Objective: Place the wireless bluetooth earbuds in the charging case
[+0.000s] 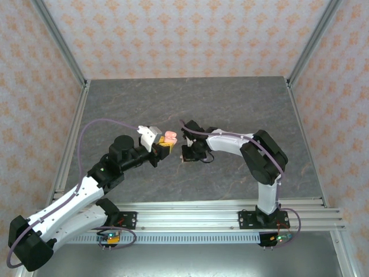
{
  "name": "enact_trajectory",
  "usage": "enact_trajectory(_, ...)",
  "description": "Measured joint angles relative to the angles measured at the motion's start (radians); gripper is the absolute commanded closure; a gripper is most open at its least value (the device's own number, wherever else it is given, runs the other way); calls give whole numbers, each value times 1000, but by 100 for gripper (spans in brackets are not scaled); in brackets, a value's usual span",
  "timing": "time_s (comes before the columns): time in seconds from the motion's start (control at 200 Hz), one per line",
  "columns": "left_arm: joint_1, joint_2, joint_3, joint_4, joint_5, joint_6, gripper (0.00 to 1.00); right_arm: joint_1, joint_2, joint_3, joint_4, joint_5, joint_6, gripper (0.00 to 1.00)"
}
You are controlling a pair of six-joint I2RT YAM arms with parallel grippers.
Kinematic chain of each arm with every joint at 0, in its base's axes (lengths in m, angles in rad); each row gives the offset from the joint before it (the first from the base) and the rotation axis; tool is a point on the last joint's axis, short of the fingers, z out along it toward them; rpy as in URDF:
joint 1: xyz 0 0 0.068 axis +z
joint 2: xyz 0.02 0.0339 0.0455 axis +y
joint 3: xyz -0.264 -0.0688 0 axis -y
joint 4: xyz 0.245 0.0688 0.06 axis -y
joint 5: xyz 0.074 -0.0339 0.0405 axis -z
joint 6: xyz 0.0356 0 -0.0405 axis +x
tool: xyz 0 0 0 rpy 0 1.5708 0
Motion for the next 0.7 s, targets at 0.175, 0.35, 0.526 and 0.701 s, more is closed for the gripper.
enact_trajectory(0.175,0,-13,0,-5,-1,0,76,0,5,11,-3,0,0,89)
enact_trajectory(0.35,0,-39,0,-21,-8,0,76,0,5,15,-3,11,5,86)
enact_trajectory(0.526,0,-71,0,-47,-30,3,76,0,-10,15,-5,16,13,80)
enact_trajectory(0.701,0,-97,0,-73,-54,4,75,0,-42,15,-6,11,30,63)
